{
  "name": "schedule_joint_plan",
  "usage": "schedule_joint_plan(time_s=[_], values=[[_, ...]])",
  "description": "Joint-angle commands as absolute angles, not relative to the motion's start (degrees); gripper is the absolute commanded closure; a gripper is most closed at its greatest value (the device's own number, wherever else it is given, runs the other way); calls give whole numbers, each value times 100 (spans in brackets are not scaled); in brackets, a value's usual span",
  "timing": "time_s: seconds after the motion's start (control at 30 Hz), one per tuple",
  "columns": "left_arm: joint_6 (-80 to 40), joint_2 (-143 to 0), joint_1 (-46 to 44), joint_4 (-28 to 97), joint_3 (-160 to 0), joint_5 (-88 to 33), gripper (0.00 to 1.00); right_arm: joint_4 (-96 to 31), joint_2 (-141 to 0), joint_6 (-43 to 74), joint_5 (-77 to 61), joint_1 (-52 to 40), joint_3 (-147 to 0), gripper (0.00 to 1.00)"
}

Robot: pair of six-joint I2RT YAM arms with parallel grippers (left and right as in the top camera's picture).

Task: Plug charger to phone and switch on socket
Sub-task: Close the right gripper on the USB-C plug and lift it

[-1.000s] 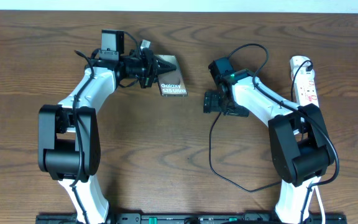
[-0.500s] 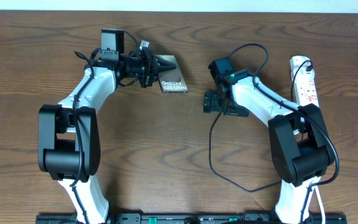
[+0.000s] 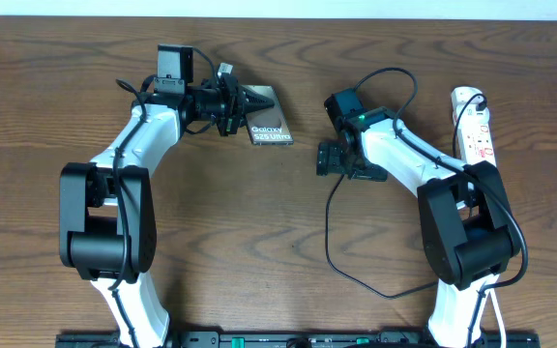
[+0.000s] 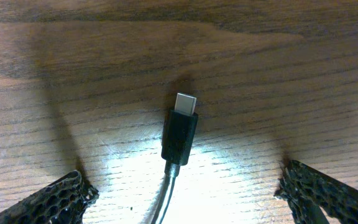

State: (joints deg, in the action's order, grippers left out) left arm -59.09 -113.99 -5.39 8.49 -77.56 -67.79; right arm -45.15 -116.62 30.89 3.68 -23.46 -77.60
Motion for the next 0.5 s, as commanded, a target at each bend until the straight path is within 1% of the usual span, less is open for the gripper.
schedule_joint_plan(time_s=[0.0, 0.3, 0.33, 0.4, 0.43, 0.47], values=[[-5830, -11229, -517, 799, -7931, -7100, 93, -4602, -11810, 2971, 539, -2388, -7629, 1], [-5546, -11229, -515, 801, -7931, -7483, 93, -4469, -11810, 2969, 543, -2408, -7629, 1], [-5531, -11229, -515, 803, -7931, -7485, 93, -4440, -11810, 2969, 545, -2425, -7629, 4], [-5529, -11229, -517, 803, -7931, -7485, 93, -4410, -11810, 2971, 469, -2462, -7629, 41], [-5507, -11229, -517, 803, -7931, -7516, 93, -4418, -11810, 2974, 349, -2467, -7629, 52], [-5496, -11229, -515, 803, -7931, -7561, 93, -4440, -11810, 2974, 183, -2467, -7629, 61]])
